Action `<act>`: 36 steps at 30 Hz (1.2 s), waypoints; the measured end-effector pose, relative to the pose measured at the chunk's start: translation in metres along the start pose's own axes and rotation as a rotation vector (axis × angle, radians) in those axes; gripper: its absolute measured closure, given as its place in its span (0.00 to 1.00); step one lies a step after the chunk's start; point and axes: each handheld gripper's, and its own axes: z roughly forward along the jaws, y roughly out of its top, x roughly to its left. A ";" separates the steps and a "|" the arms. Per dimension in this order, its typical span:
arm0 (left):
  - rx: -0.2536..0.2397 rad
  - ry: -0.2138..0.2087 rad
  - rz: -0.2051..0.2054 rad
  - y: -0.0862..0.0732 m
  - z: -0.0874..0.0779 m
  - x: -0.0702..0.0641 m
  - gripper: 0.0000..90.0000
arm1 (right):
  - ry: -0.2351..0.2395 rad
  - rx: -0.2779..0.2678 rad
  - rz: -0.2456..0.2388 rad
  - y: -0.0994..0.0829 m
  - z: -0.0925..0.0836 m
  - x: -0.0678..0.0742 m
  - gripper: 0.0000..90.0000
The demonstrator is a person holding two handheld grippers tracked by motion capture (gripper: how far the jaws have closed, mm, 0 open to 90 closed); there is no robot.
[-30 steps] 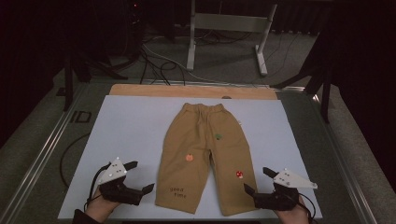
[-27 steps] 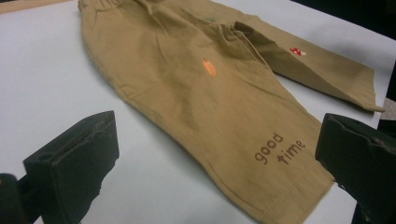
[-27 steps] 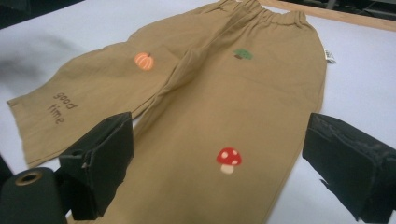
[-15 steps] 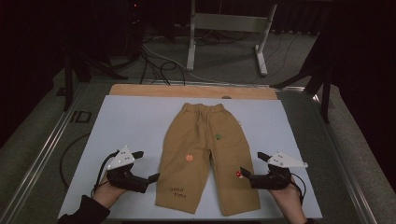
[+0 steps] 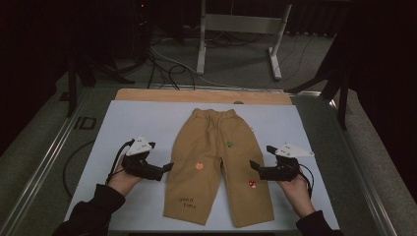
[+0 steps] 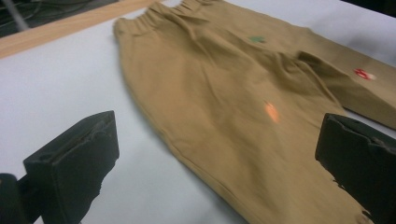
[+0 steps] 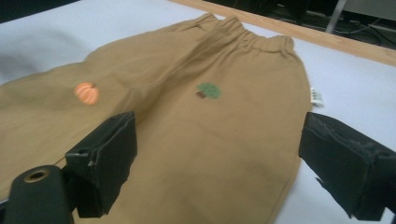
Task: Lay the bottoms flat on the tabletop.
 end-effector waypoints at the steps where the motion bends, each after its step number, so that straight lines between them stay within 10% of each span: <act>1: 0.005 0.008 -0.005 0.002 0.003 0.002 0.01 | 0.003 -0.002 0.002 0.002 0.003 -0.003 0.13; 18: 0.055 0.045 -0.064 0.037 0.058 0.027 0.01 | -0.019 0.025 -0.015 0.027 0.052 -0.039 0.13; 36: 0.153 0.112 -0.104 0.056 0.132 0.051 0.01 | -0.064 0.109 0.069 0.029 0.106 -0.066 0.13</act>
